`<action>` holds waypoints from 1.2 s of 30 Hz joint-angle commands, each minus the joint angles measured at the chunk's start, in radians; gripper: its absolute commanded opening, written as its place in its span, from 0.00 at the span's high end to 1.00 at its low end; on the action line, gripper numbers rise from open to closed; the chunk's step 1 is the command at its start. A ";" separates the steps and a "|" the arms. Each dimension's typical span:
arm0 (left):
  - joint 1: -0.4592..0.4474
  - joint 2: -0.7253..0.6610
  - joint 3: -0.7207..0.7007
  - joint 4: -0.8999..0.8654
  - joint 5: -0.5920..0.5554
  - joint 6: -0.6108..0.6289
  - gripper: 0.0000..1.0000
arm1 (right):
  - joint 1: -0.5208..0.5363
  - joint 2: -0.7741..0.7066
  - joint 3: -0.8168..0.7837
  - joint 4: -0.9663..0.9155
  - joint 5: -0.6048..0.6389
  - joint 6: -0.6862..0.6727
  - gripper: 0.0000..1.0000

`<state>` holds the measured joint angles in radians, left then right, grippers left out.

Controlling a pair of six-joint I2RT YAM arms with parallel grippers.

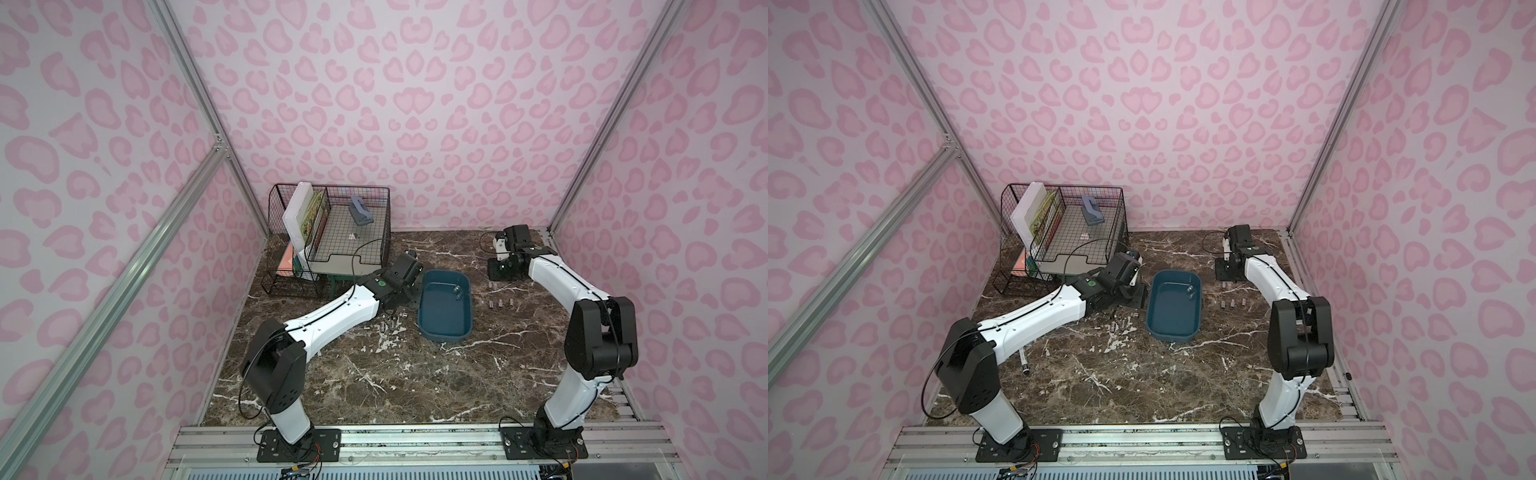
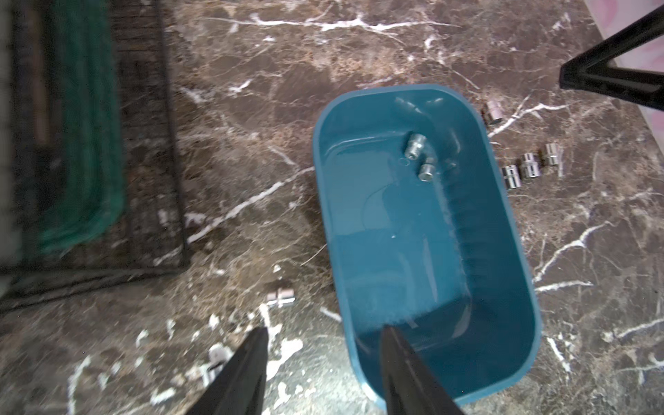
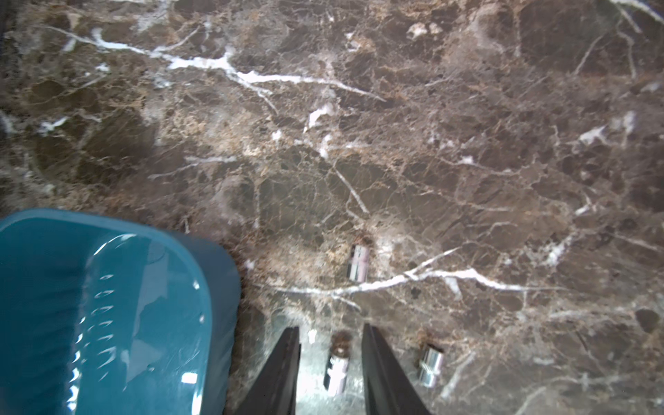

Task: Take out the socket from the storage box
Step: Place the socket head at the center of the board, then pick up the socket head from the storage box.

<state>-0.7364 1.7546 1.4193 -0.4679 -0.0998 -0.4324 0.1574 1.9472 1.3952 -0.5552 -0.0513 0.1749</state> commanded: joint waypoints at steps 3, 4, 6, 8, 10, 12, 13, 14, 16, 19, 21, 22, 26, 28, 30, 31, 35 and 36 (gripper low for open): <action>-0.002 0.190 0.193 -0.073 0.183 0.101 0.49 | 0.023 -0.069 -0.088 0.014 -0.058 0.040 0.65; -0.003 0.226 0.230 -0.080 0.202 0.111 0.49 | 0.027 -0.078 -0.101 0.017 -0.066 0.040 0.65; -0.003 0.281 0.287 -0.085 0.213 0.124 0.50 | 0.027 -0.093 -0.120 0.021 -0.065 0.048 0.65; -0.003 0.330 0.335 -0.087 0.214 0.137 0.51 | 0.027 -0.103 -0.136 0.028 -0.071 0.053 0.65; -0.004 0.384 0.387 -0.092 0.213 0.150 0.51 | 0.026 -0.114 -0.151 0.032 -0.068 0.063 0.65; -0.006 0.428 0.431 -0.096 0.214 0.163 0.52 | 0.026 -0.123 -0.167 0.035 -0.065 0.070 0.65; -0.006 0.452 0.454 -0.101 0.211 0.169 0.53 | 0.027 -0.127 -0.174 0.038 -0.066 0.073 0.65; -0.008 0.473 0.473 -0.105 0.206 0.173 0.53 | 0.027 -0.131 -0.182 0.039 -0.065 0.076 0.65; -0.013 0.511 0.512 -0.113 0.197 0.186 0.54 | 0.027 -0.138 -0.193 0.042 -0.065 0.081 0.65; -0.021 0.557 0.562 -0.126 0.183 0.204 0.55 | 0.027 -0.149 -0.205 0.046 -0.062 0.084 0.65; -0.031 0.583 0.589 -0.133 0.173 0.214 0.55 | 0.025 -0.152 -0.209 0.047 -0.056 0.084 0.65; -0.038 0.594 0.602 -0.138 0.167 0.220 0.55 | 0.024 -0.154 -0.212 0.046 -0.056 0.083 0.65; -0.058 0.632 0.641 -0.144 0.154 0.234 0.55 | 0.017 -0.157 -0.221 0.048 -0.054 0.084 0.65; -0.065 0.649 0.660 -0.149 0.142 0.234 0.55 | 0.015 -0.159 -0.226 0.049 -0.056 0.084 0.65; -0.069 0.662 0.675 -0.148 0.133 0.232 0.55 | 0.014 -0.159 -0.231 0.049 -0.056 0.082 0.65; -0.071 0.671 0.682 -0.149 0.124 0.228 0.55 | 0.013 -0.159 -0.234 0.049 -0.056 0.081 0.65; -0.074 0.699 0.717 -0.153 0.104 0.227 0.55 | 0.010 -0.168 -0.246 0.056 -0.061 0.081 0.65; -0.075 0.709 0.730 -0.158 0.100 0.227 0.55 | 0.009 -0.169 -0.248 0.057 -0.062 0.082 0.65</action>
<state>-0.8097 2.4508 2.1262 -0.6113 0.0265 -0.2214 0.1684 1.7840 1.1500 -0.5255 -0.1123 0.2569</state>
